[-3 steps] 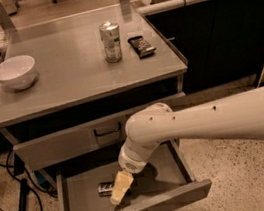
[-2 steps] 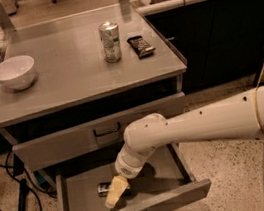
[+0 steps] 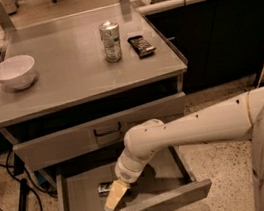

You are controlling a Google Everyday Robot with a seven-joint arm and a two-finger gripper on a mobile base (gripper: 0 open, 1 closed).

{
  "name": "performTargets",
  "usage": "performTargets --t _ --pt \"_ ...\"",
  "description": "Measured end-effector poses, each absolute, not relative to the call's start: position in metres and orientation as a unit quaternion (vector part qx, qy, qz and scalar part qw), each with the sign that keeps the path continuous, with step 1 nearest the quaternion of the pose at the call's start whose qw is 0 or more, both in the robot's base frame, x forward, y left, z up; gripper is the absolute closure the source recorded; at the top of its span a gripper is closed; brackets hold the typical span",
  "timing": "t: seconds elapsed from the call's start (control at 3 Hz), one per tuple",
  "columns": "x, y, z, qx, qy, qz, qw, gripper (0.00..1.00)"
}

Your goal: Pick redbull can from middle drawer and place on counter

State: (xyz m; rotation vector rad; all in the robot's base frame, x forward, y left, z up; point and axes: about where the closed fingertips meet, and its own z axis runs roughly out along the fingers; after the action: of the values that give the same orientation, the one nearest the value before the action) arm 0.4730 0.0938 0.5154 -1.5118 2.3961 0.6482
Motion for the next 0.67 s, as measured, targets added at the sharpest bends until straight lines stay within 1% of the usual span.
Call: performTargets --t 0.33,0.67 --pt "0.4924 0.1123 0.4489 -0.506 0.824 0.228 0.111 0.0" --pt "0.4931 0.1127 0.4437 -0.505 0.825 0.229 0.107 0.0"
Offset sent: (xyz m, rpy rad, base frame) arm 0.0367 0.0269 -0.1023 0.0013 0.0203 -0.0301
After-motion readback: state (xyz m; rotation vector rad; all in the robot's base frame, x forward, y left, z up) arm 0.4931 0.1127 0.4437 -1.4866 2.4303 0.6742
